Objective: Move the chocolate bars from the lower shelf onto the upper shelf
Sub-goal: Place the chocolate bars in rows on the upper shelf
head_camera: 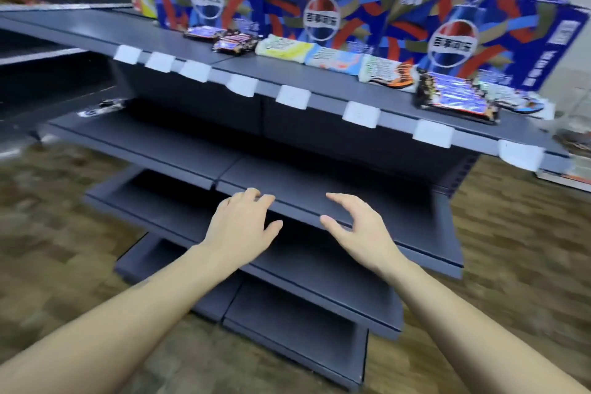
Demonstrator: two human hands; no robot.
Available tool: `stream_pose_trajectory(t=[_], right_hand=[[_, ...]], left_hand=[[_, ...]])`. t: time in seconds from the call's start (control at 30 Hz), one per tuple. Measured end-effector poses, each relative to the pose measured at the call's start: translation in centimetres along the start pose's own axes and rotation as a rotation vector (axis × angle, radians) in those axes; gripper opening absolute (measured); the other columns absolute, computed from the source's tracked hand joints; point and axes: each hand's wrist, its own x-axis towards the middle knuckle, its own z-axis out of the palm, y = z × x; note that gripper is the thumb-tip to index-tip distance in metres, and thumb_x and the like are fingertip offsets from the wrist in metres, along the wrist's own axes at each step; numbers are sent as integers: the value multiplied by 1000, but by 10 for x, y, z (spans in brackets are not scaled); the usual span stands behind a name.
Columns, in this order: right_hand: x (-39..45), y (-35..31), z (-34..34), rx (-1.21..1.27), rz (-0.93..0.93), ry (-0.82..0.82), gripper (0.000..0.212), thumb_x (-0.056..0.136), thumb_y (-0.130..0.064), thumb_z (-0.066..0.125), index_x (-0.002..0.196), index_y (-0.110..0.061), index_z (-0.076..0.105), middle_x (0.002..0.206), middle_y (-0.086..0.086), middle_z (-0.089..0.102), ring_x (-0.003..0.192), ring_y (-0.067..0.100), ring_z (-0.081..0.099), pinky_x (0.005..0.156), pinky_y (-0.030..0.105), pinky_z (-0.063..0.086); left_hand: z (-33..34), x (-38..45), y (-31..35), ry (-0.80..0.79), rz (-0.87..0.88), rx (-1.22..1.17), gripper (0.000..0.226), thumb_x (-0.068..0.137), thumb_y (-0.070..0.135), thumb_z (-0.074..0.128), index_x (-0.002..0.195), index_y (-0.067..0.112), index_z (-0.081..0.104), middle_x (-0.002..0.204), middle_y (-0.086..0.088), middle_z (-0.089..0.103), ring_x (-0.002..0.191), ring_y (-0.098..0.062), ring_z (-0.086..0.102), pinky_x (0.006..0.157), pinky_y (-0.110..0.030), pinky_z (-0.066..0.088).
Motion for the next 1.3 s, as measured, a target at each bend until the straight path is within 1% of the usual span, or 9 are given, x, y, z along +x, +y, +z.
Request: stream_pose_trajectory(t=[0.13, 0.23, 0.43, 0.6, 0.7, 0.83, 1.0, 1.2, 1.3], right_hand=[[30, -52, 58, 22, -17, -60, 50, 91, -50, 58, 138, -36, 49, 140, -23, 48, 133, -1, 38, 113, 31, 33], [51, -84, 96, 30, -24, -79, 50, 92, -49, 58, 139, -35, 48, 140, -23, 47, 134, -1, 38, 113, 29, 32], [90, -130, 157, 33, -29, -127, 51, 93, -47, 56, 141, -34, 46, 143, -22, 45, 135, -2, 35, 113, 27, 31], [130, -146, 195, 32, -43, -170, 52, 94, -46, 56, 142, -33, 44, 144, -20, 45, 135, 0, 35, 112, 27, 32], [161, -150, 218, 42, -52, -197, 52, 94, -46, 56, 143, -34, 44, 144, -20, 45, 135, 0, 37, 111, 25, 31], [211, -151, 249, 64, -63, -220, 53, 93, -47, 57, 143, -34, 43, 144, -20, 44, 134, 0, 37, 112, 29, 34], [269, -154, 286, 96, -77, -260, 54, 94, -45, 56, 145, -32, 41, 147, -17, 42, 137, 2, 34, 109, 22, 27], [324, -173, 334, 98, -79, -293, 58, 94, -46, 55, 147, -32, 37, 149, -16, 39, 139, 4, 32, 108, 23, 28], [354, -187, 361, 88, -81, -299, 58, 94, -45, 55, 148, -31, 36, 150, -15, 39, 139, 4, 32, 106, 21, 27]], left_hand=[[-7, -9, -75, 5, -56, 5, 55, 93, 51, 45, 140, 23, 44, 134, -1, 49, 119, -21, 50, 97, -32, 41], [-10, -12, -124, 4, -80, 29, 54, 93, 51, 45, 140, 24, 43, 134, 0, 49, 119, -20, 49, 98, -32, 39], [-11, -10, -204, -1, -123, 29, 54, 93, 51, 47, 140, 23, 44, 133, 0, 49, 117, -20, 50, 96, -32, 41], [-5, 7, -250, 1, -164, 33, 53, 93, 49, 48, 138, 23, 45, 132, 0, 50, 116, -21, 51, 95, -33, 41], [1, 24, -275, 6, -183, 43, 52, 93, 49, 47, 138, 22, 45, 130, 0, 51, 114, -21, 51, 94, -32, 42], [8, 56, -310, 10, -227, 60, 50, 93, 48, 48, 136, 23, 48, 126, 1, 53, 111, -21, 53, 92, -32, 43], [12, 92, -355, 15, -290, 65, 46, 93, 45, 50, 132, 21, 51, 123, 0, 54, 109, -22, 54, 90, -33, 44], [18, 127, -410, 28, -318, 69, 44, 94, 43, 48, 132, 21, 49, 118, 0, 54, 109, -22, 52, 88, -33, 41], [23, 149, -446, 51, -306, 62, 45, 93, 41, 49, 133, 20, 50, 120, -2, 55, 109, -23, 53, 89, -33, 41]])
